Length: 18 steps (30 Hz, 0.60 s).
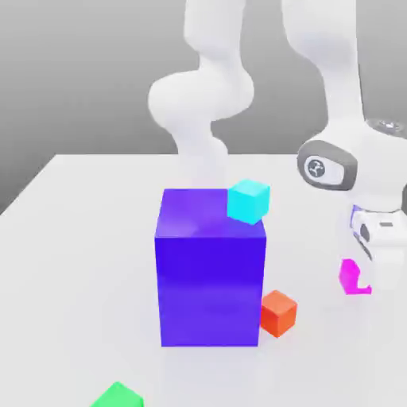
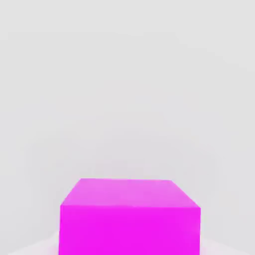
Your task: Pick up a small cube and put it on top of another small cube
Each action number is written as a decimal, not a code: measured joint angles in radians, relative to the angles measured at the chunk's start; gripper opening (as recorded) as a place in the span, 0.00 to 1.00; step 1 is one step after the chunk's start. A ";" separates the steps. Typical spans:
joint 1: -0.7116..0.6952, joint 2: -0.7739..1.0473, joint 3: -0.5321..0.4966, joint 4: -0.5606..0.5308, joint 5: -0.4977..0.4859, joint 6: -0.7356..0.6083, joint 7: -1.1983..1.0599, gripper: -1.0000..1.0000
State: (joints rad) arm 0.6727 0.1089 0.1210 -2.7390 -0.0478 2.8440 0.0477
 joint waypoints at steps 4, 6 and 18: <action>-0.120 0.026 -0.109 0.102 0.052 -0.087 -0.004 0.00; -0.188 0.050 -0.172 0.162 0.078 -0.128 -0.004 0.00; -0.543 0.227 -0.425 0.448 0.244 -0.243 -0.038 0.00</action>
State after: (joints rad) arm 0.1298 0.3358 -0.3036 -2.2905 0.1963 2.6012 0.0097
